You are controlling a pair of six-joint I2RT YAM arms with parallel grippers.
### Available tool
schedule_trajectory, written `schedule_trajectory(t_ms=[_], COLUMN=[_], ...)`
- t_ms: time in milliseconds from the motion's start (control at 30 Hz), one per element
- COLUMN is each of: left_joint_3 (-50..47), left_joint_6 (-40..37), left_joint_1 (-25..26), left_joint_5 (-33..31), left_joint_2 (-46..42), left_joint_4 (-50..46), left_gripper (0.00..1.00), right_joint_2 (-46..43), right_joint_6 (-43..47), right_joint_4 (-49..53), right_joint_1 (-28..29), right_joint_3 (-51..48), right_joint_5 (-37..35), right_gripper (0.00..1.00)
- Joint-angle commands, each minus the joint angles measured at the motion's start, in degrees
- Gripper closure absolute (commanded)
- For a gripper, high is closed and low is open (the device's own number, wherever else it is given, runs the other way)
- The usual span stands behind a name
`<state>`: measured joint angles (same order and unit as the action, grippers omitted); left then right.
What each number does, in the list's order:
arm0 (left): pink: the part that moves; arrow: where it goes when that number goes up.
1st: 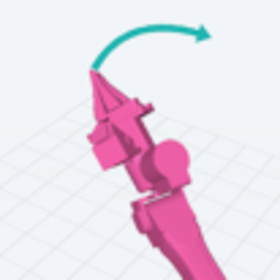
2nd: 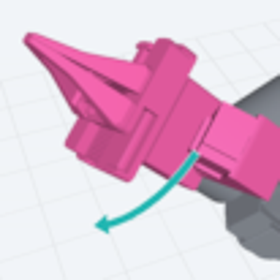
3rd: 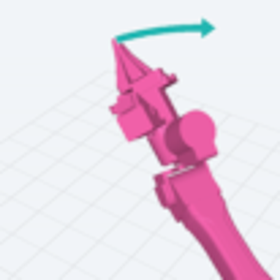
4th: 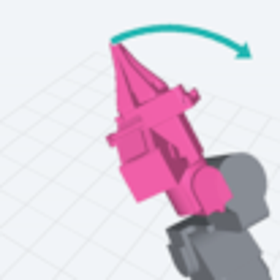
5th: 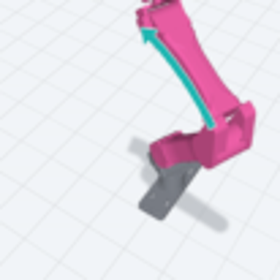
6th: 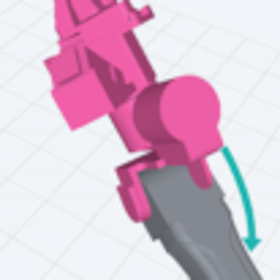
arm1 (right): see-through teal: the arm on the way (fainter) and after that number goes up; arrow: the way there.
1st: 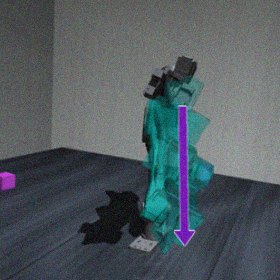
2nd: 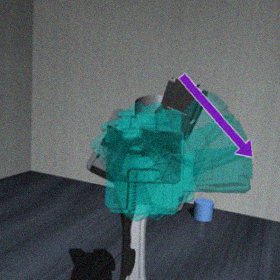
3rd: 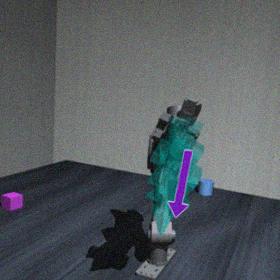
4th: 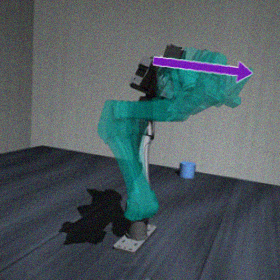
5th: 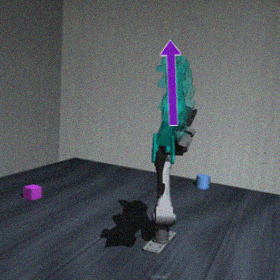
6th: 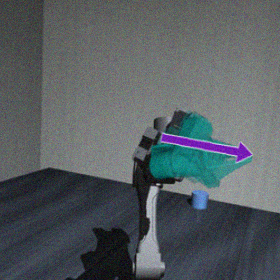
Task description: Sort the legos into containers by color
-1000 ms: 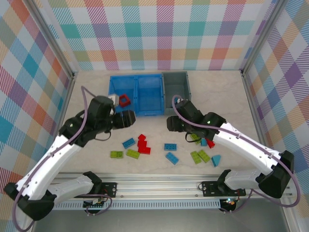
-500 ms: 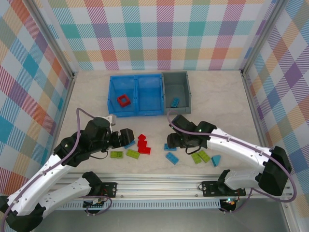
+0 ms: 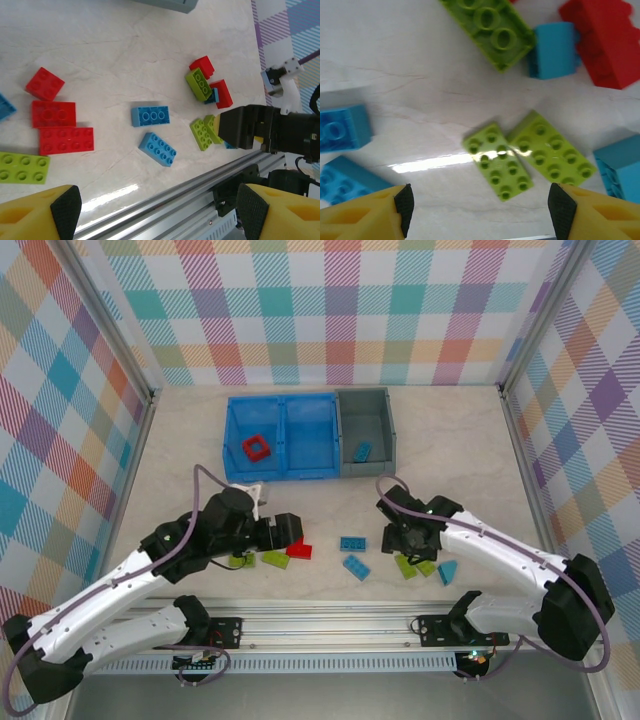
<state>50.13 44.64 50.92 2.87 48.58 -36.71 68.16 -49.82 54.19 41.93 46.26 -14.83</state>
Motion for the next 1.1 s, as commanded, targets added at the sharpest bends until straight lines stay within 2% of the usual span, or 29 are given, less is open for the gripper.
schedule_trajectory(t_ms=[0, 167, 333, 467, 567, 833, 1067], left_joint_3=[-0.8, 0.7, 1.9, 2.9, 3.4, 4.0, 5.3], left_joint_6=[1.6, 1.7, 1.4, 1.1, 0.0, -3.3, -4.1], left_joint_1=[2.6, 5.9, 8.2, 9.3, 10.3, 14.4, 15.4], left_joint_5=[-1.6, -3.2, -4.3, -4.6, -4.6, -4.5, -4.5], left_joint_2=[1.8, 5.7, 8.6, 10.3, 10.9, 12.0, 13.9], left_joint_4=[5.1, 7.0, 8.6, 9.4, 10.7, 16.7, 17.0], left_gripper=[0.17, 0.16, 0.16, 0.16, 0.16, 0.15, 0.15], right_joint_2=[-2.1, -0.4, -5.1, -8.2, -9.2, -6.3, -3.3], right_joint_6=[-1.2, -1.2, -13.3, -22.0, -25.9, -25.8, -22.3], right_joint_4=[0.8, -2.0, -2.2, 0.6, 2.0, -3.0, -7.9], right_joint_1=[-4.5, -9.7, -10.0, -10.5, -10.7, -14.2, -17.3], right_joint_3=[-2.6, -4.9, -7.8, -8.1, -9.5, -12.7, -13.8], right_joint_5=[1.2, 7.4, 11.3, 9.9, 9.9, 11.6, 12.9], right_gripper=[0.26, 0.25, 0.19, 0.04, 0.04, 0.02, 0.03])
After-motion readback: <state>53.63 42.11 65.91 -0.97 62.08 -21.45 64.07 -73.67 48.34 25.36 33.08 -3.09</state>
